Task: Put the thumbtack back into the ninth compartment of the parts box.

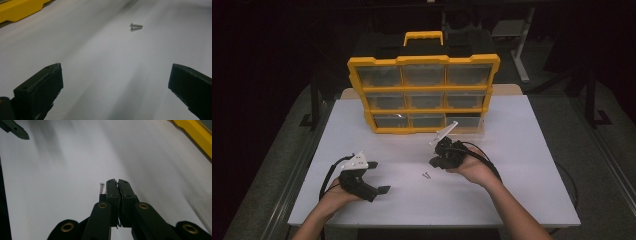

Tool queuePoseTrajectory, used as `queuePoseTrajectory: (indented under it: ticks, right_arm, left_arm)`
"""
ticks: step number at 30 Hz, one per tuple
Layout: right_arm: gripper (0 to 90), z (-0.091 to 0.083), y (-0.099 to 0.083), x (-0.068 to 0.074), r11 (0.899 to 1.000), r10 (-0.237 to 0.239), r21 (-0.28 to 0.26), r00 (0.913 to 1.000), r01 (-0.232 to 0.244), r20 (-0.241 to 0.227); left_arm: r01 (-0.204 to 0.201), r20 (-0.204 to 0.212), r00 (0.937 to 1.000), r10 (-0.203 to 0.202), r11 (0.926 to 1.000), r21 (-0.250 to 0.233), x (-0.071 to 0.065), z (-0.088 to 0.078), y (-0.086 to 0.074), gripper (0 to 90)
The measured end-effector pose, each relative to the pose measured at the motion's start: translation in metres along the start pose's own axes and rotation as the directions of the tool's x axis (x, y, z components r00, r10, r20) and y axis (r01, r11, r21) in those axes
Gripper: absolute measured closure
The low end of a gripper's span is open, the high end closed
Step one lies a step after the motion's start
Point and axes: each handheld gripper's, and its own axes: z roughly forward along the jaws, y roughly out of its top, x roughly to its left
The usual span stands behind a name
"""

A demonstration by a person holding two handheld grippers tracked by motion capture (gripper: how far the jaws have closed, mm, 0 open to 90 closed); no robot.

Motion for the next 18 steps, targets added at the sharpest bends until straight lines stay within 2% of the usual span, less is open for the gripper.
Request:
queuePoseTrajectory:
  ticks: [18]
  right_arm:
    - [86.8, -0.037, 0.013, -0.014, 1.000, -0.007, -0.023, 1.0000, 0.007, -0.001]
  left_arm:
    - [0.008, -0.001, 1.0000, -0.008, 1.0000, -0.002, 0.001, 0.000, 0.000, 0.0]
